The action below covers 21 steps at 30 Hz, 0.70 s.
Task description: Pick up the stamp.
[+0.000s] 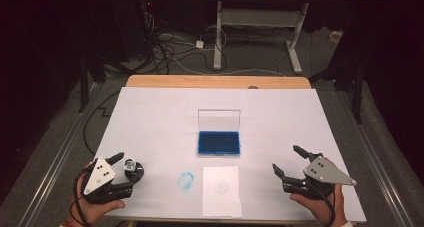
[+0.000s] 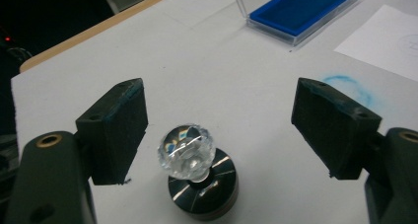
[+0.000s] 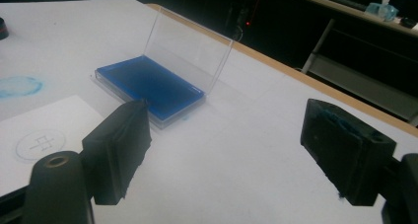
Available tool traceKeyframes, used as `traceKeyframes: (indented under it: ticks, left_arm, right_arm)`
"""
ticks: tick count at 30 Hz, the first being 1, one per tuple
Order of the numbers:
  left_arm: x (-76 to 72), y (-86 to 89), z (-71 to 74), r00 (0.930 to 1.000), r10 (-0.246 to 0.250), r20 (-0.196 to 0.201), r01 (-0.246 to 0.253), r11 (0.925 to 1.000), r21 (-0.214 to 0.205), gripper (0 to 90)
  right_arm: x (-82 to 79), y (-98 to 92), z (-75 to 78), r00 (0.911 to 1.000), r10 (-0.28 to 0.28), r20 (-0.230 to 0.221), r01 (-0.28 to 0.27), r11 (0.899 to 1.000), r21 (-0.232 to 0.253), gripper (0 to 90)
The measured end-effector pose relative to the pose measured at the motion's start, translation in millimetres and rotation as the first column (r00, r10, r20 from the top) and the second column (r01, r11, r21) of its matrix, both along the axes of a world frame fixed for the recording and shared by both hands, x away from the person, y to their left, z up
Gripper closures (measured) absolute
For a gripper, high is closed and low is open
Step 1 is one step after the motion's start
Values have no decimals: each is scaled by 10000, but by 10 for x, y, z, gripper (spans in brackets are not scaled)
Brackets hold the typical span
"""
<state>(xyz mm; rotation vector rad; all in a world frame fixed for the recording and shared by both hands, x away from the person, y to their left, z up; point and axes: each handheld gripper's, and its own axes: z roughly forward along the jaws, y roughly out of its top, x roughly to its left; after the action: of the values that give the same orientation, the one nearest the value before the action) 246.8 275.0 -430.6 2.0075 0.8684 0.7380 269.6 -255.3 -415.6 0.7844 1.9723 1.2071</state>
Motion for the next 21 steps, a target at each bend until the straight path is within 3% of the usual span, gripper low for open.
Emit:
traceKeyframes:
  ticks: [3,9,15,21]
  left_arm:
    - [-9,59,37,9999,27,-125,-28,9999,-127,211]
    - [-8,162,75,9976,396,-572,-396,9992,14,211]
    - [-59,215,104,9957,380,-845,-393,9991,-140,211]
    - [17,192,114,9873,372,-1547,-338,9991,245,211]
  right_arm:
    - [28,17,7,9999,135,-12,-135,9999,26,203]
    - [84,65,-8,9997,204,-117,-205,9997,-103,209]
    - [127,129,-31,9990,357,-272,-365,9989,-293,212]
    - [153,166,-70,9979,517,-390,-539,9968,-589,216]
